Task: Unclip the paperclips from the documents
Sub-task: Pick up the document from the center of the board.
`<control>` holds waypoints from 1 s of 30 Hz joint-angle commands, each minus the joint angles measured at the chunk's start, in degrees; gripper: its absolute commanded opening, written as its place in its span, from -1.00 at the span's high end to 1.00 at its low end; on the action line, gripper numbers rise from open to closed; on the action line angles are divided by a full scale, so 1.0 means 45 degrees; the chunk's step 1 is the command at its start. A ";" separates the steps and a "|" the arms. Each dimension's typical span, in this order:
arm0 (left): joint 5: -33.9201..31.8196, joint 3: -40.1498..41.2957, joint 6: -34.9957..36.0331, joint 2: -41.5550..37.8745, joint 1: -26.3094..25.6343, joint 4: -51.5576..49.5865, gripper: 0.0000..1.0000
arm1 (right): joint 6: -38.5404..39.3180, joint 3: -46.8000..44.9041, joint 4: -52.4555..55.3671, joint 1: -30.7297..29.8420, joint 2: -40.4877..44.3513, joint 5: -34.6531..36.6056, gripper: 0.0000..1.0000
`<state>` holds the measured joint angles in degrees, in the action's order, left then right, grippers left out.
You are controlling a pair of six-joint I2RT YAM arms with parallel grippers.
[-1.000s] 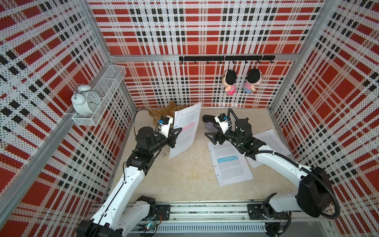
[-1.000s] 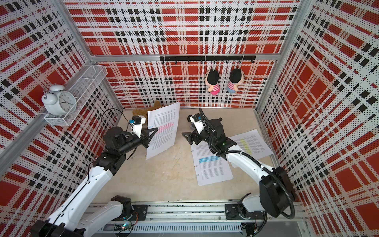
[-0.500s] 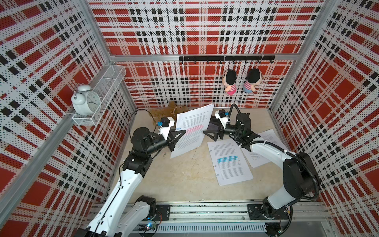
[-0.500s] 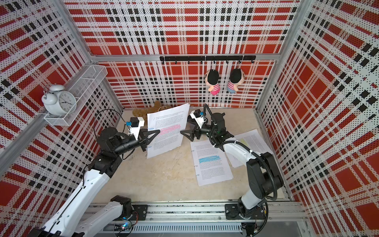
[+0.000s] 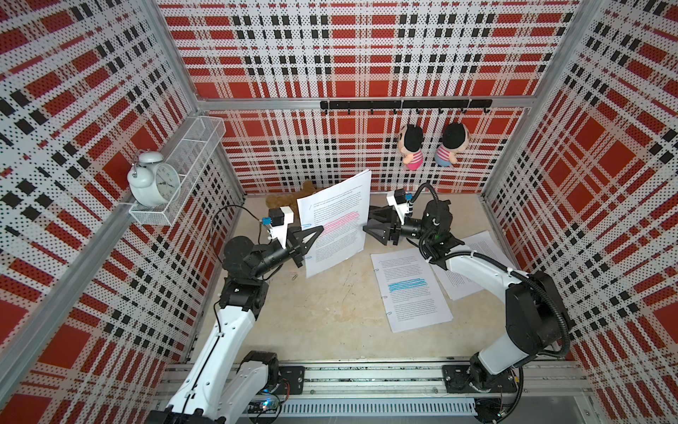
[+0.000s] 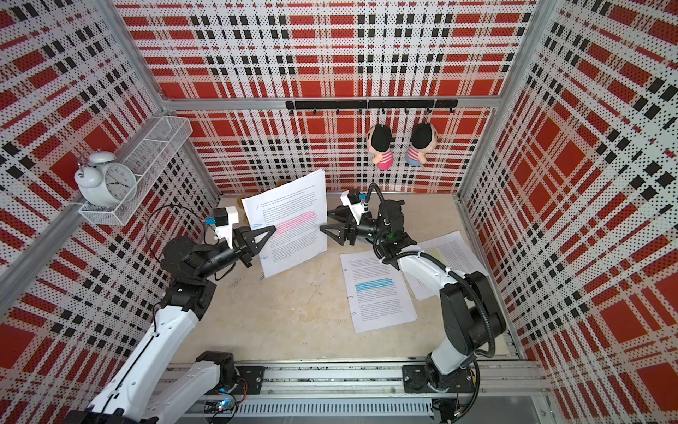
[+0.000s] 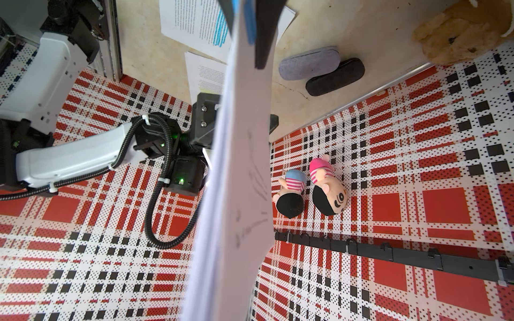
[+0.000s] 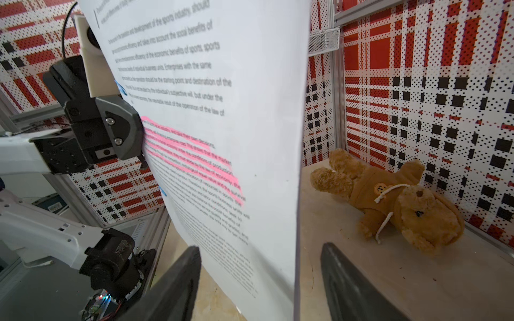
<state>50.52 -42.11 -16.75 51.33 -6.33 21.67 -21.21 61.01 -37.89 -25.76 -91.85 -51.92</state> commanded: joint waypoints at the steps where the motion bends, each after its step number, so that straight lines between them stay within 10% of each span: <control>1: 0.0189 0.0101 -0.0912 -0.0024 -0.0097 0.1703 1.00 | -0.3194 -0.0205 -0.3701 -0.0121 0.0147 0.0448 -0.30; 20: 0.0233 0.0237 -0.0901 0.0201 -0.0156 0.2152 1.00 | -0.2726 0.1353 -0.2586 -0.0301 -0.0398 0.0404 -0.10; 26: 0.0219 0.0371 -0.1279 0.0327 -0.0137 0.2409 1.00 | -0.2798 0.1696 -0.1723 -0.0313 -0.0351 0.0165 0.32; 30: 0.0181 0.0491 -0.1363 0.0309 -0.0147 0.2499 1.00 | -0.2975 0.1878 -0.1209 -0.0331 -0.0352 0.0328 1.00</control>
<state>50.83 -40.60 -21.91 52.86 -7.11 30.81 -33.80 68.03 -44.58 -26.81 -93.19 -50.37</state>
